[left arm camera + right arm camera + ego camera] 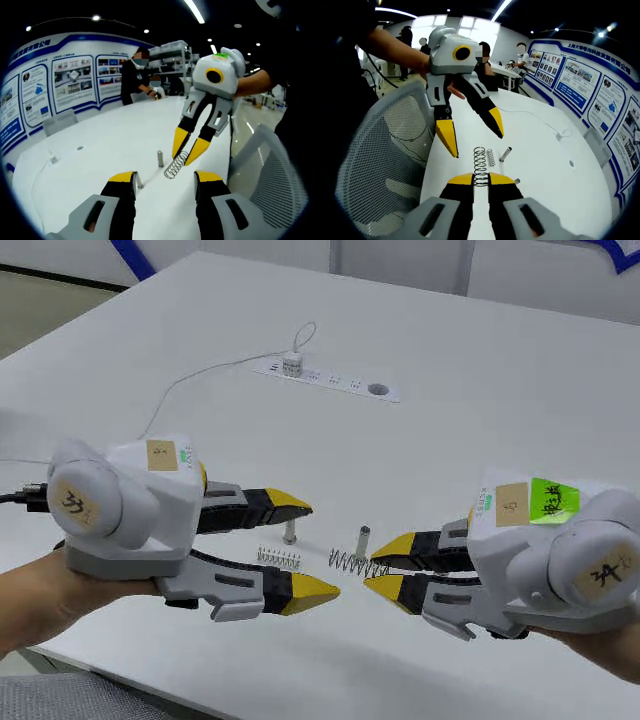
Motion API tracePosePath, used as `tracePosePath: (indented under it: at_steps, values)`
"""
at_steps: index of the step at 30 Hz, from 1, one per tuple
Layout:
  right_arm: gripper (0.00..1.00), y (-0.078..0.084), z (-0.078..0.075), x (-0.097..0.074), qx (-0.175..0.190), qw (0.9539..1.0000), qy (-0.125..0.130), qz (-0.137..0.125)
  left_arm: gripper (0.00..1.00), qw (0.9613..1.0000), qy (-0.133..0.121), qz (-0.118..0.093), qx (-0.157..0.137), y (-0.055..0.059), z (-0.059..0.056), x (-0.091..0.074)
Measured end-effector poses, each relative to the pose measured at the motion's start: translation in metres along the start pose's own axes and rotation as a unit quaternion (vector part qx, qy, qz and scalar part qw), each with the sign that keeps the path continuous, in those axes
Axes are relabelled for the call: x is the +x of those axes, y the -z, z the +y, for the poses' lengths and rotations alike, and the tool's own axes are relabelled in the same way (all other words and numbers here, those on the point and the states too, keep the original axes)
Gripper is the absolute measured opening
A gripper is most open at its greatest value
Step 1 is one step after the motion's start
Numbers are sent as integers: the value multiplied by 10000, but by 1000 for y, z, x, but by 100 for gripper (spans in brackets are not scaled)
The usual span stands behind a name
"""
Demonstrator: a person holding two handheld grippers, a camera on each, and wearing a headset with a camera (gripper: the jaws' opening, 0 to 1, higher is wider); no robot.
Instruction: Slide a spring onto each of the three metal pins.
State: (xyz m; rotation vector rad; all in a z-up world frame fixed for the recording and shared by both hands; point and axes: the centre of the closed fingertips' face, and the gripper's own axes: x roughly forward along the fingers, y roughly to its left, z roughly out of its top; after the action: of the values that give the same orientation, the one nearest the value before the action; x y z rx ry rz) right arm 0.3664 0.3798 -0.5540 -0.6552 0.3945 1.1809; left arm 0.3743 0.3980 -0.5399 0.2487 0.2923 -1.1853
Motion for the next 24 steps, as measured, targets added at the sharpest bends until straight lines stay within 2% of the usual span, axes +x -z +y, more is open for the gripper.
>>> tracePosePath:
  at_steps: [2, 4, 6, 10, 20, 24]
  values:
    - [11, -2, 3, -1, -16, 10000, -51, -61, 46, 10000, 35, 25, 15, 0, -2, 2]
    - [11, -8, 7, -2, -60, 9996, -109, -237, 45, 9999, 105, 52, 30, 0, -5, 4]
    - [11, -11, 12, -3, -64, 9992, -200, -343, 40, 9998, 211, 30, 22, -1, -10, 5]
    - [11, -9, 17, 0, -219, 9991, -250, -245, 29, 9993, 364, 68, 87, 0, -18, 7]
    - [11, -10, 16, -1, -185, 9991, -246, -283, 18, 9985, 521, 100, 151, 2, -24, 9]
    - [11, -11, 16, -2, -169, 9990, -262, -317, 16, 9982, 527, 148, 252, 2, -24, 9]
